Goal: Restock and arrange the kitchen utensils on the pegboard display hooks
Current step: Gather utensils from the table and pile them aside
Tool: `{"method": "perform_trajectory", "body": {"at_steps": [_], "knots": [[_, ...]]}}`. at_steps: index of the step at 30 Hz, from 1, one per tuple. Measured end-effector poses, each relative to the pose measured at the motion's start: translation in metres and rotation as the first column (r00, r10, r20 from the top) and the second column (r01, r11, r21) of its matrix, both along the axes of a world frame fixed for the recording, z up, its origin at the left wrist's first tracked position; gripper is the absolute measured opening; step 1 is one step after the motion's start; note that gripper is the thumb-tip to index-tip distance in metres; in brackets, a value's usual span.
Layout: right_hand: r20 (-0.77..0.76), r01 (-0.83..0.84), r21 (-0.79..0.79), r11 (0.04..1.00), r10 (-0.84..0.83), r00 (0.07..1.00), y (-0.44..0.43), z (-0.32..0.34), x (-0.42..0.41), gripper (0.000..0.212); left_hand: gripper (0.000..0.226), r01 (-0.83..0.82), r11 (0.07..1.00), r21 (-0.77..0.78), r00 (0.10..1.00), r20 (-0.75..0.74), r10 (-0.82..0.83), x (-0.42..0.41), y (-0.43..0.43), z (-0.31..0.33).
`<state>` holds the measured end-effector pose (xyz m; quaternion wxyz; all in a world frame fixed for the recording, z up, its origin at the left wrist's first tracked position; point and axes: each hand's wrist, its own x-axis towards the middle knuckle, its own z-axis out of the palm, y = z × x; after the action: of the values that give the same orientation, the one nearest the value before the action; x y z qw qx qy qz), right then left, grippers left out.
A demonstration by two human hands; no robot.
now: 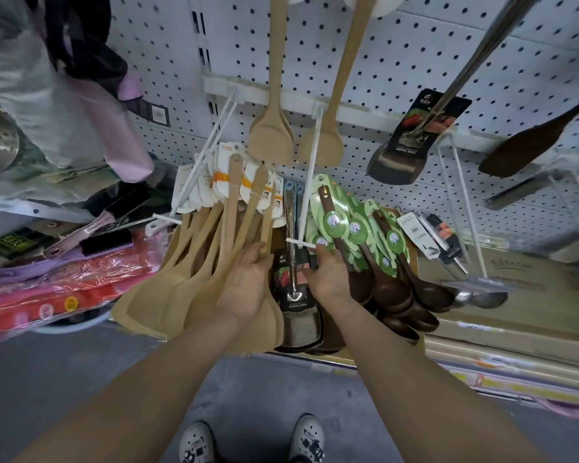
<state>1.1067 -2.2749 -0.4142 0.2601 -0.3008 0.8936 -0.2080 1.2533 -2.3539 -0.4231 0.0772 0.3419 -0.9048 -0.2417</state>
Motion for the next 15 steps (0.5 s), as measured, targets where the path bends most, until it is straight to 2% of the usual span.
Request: {"method": "perform_trajectory", "body": {"at_steps": [3,8,15], "knots": [[0.005,0.000,-0.026,1.000,0.000,1.000,0.004,0.013,0.002,0.040,0.046,0.000,1.000,-0.002,0.999,-0.032,0.000,-0.002,0.004,0.012],[0.048,-0.012,-0.095,0.995,0.017,0.999,0.013,0.031,0.009,0.036,0.045,-0.032,0.999,0.012,0.999,-0.018,0.032,0.000,0.009,0.028],[0.058,-0.066,-0.139,0.988,0.075,0.995,0.033,0.062,0.012,0.036,0.036,-0.109,0.993,0.045,0.987,-0.109,0.114,0.008,0.024,0.063]]}}
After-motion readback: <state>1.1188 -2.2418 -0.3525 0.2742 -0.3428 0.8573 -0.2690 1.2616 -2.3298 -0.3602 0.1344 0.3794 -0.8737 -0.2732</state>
